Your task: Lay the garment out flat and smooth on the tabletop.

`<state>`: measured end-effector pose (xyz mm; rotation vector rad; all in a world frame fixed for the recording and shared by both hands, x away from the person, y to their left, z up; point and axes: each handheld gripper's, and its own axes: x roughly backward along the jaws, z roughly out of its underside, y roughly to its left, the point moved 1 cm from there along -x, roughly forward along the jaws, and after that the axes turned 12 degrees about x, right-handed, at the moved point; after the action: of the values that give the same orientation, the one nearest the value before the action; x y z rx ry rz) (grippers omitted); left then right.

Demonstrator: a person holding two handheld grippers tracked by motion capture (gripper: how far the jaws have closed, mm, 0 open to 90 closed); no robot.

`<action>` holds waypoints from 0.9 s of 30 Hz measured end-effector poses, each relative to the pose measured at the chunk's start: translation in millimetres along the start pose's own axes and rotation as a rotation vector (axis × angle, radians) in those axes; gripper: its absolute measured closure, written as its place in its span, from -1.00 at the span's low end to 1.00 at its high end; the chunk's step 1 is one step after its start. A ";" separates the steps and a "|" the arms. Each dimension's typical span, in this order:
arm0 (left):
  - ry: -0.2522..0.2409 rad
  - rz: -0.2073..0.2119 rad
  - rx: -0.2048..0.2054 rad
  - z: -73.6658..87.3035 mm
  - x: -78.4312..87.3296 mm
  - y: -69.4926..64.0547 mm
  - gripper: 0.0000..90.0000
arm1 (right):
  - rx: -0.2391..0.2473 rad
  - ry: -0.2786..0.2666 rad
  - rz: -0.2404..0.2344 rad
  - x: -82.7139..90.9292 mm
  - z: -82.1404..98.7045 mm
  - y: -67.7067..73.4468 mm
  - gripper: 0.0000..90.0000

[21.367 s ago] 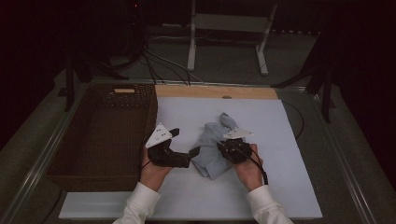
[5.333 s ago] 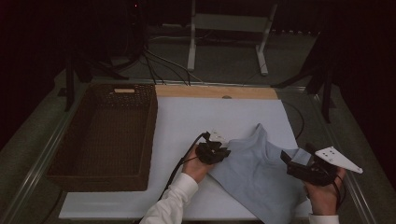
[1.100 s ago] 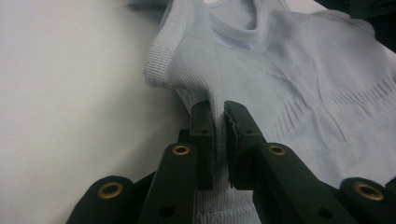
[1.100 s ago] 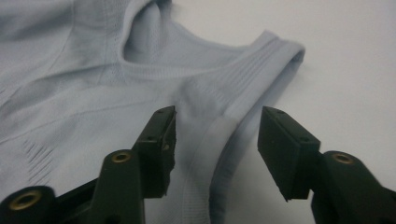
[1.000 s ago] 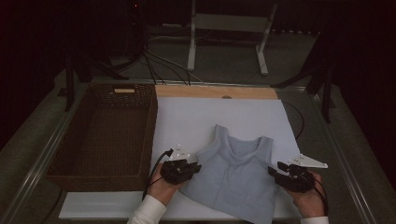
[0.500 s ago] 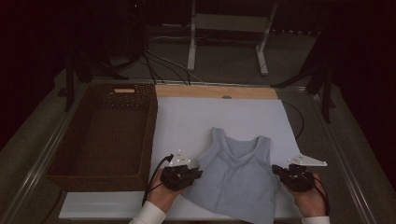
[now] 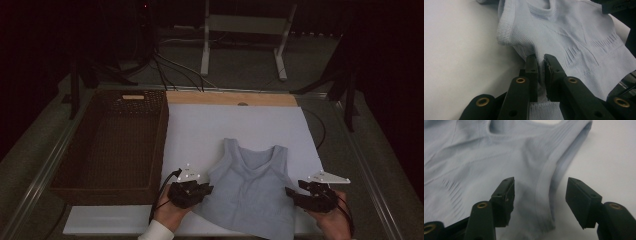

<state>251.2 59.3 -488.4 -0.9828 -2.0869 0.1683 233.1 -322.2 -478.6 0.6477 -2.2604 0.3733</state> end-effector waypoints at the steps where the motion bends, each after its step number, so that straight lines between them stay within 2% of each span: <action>1: 0.000 -0.001 -0.001 -0.1 0.0 -0.1 0.84 | -0.005 0.006 -0.007 0.2 2.1 0.0 -0.07; 3: 0.001 0.000 0.000 -0.2 -0.1 -0.2 0.84 | -0.023 0.020 -0.029 -0.3 6.3 -0.8 0.02; 5: 0.002 0.000 0.000 0.1 -0.7 -1.4 0.84 | -0.032 0.025 -0.063 -1.1 9.0 -0.8 0.27; 6: 0.003 0.000 0.001 0.3 -1.0 -1.8 0.84 | -0.022 0.026 -0.078 -1.4 9.3 0.1 0.43; 7: 0.003 0.000 0.001 0.3 -1.0 -1.8 0.84 | 0.007 0.026 -0.073 -1.0 9.1 1.6 0.63; 8: 0.008 -0.004 -0.002 0.5 -1.4 -2.5 0.84 | 0.038 0.034 -0.063 -0.5 8.3 3.0 0.76; 9: 0.011 -0.007 -0.004 0.5 -1.3 -2.8 0.84 | 0.044 0.038 -0.058 -0.4 7.6 3.5 0.82; 16: 0.017 0.006 0.002 2.1 -2.2 -8.1 0.84 | 0.037 0.026 0.002 2.8 4.3 -4.8 0.87; 18: 0.024 0.006 -0.012 3.4 -3.7 -12.8 0.84 | 0.041 0.029 0.015 2.3 3.6 -5.7 0.87; 19: 0.030 0.015 -0.022 4.3 -4.7 -16.3 0.83 | 0.046 0.039 0.049 0.7 2.2 -7.0 0.87; 23: 0.047 0.048 -0.036 7.6 -7.9 -26.7 0.83 | 0.051 0.045 0.108 -0.7 -0.5 -10.0 0.87; 26: 0.050 0.060 -0.053 9.1 -9.5 -33.4 0.81 | 0.051 0.046 0.130 -0.4 -1.1 -11.6 0.87; 27: 0.045 0.056 -0.056 8.7 -9.3 -33.6 0.75 | 0.050 0.052 0.138 -0.7 -0.8 -12.5 0.87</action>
<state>228.7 31.4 -485.7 -1.0695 -2.0341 0.1160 240.9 -332.0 -477.7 0.5031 -2.2578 0.5098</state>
